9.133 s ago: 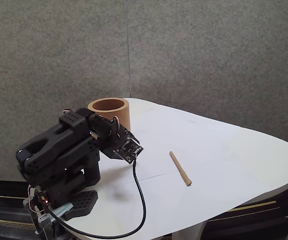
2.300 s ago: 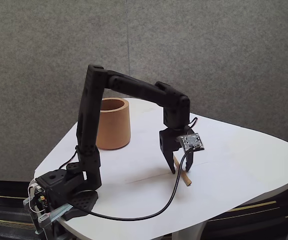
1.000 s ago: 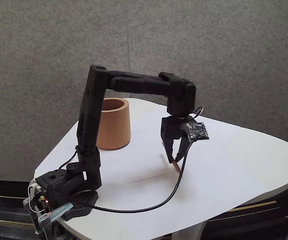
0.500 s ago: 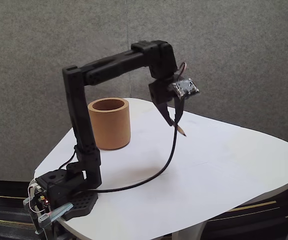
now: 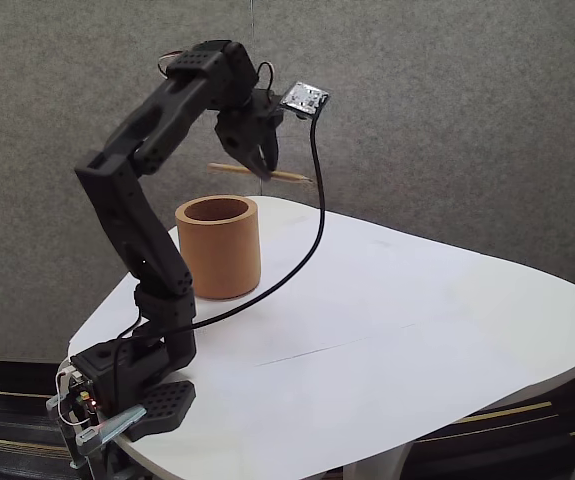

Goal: Grab the pen and put it in the pen holder.

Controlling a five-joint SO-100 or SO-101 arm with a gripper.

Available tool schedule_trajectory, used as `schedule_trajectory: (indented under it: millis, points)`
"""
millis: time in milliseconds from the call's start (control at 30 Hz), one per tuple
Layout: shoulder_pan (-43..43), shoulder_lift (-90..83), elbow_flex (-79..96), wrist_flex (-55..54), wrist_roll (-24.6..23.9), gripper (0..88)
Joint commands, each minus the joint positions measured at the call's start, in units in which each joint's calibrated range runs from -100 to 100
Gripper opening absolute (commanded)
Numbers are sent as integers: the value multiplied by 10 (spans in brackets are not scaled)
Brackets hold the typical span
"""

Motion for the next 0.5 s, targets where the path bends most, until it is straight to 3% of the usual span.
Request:
schedule_trajectory:
  millis: [0, 267, 467]
  points:
    - [-41, -23, 26, 1, 3, 9]
    - [-43, -24, 147, -8, 20, 9]
    - [-42, -19, 137, -18, 46, 9]
